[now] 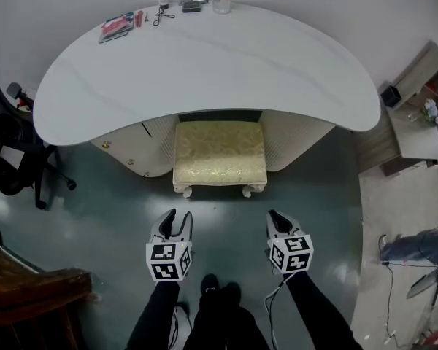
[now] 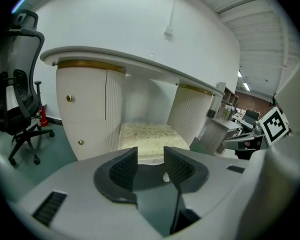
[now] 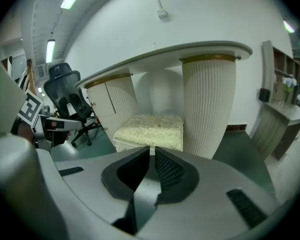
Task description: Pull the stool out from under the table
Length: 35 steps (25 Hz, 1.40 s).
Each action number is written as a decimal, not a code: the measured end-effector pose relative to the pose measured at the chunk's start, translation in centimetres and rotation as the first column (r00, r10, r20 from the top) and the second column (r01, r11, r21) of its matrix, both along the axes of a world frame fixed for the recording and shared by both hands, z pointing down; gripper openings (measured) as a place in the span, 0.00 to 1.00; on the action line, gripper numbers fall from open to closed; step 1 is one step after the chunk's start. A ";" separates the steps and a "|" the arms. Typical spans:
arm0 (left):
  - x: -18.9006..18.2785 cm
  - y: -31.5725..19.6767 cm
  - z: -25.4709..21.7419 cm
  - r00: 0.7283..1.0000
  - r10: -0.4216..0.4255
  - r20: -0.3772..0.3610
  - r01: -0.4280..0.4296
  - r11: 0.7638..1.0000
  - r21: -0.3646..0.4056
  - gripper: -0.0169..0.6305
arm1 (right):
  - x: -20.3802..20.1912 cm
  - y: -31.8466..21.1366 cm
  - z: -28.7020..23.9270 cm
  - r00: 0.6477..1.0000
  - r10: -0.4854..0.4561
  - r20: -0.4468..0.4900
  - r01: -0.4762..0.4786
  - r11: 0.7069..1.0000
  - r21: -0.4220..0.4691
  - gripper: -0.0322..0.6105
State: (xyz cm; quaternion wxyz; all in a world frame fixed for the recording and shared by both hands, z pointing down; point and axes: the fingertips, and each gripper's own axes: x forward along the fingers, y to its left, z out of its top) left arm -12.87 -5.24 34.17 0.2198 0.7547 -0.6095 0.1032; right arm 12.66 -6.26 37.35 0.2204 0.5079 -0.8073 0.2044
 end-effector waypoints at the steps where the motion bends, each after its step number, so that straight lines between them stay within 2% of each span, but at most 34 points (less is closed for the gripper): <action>1: 0.1 -0.2 1.1 1.000 0.000 0.001 0.000 1.000 0.001 0.28 | -0.1 -0.3 1.1 1.000 -0.007 0.005 0.007 1.000 -0.001 0.11; 7: 0.4 -1.6 7.4 1.000 -0.009 -0.008 0.009 1.000 0.000 0.32 | -0.1 -2.2 7.4 1.000 -0.016 -0.001 0.016 1.000 0.001 0.24; 12: -0.3 -3.3 13.0 1.000 -0.014 -0.008 0.014 1.000 0.007 0.37 | 0.3 -4.6 13.1 1.000 0.012 -0.007 -0.012 1.000 0.009 0.45; 15: -0.9 -4.7 16.1 1.000 -0.024 0.008 0.023 1.000 0.017 0.41 | 0.9 -6.2 16.2 0.999 0.034 0.002 -0.034 0.999 0.026 0.53; 23: -2.9 -7.6 23.4 0.995 -0.098 0.013 0.098 0.995 0.015 0.51 | 2.4 -9.7 23.6 0.997 0.079 0.019 -0.080 0.996 0.026 0.62; 28: -4.6 -9.4 27.5 0.991 -0.134 0.014 0.134 0.991 0.009 0.53 | 2.2 -11.7 27.1 0.995 0.073 -0.061 -0.068 0.994 0.080 0.65; 35: -6.8 -12.8 32.3 0.989 -0.150 0.000 0.150 0.989 0.007 0.53 | 1.9 -14.3 31.7 0.993 0.100 -0.060 -0.094 0.991 0.099 0.66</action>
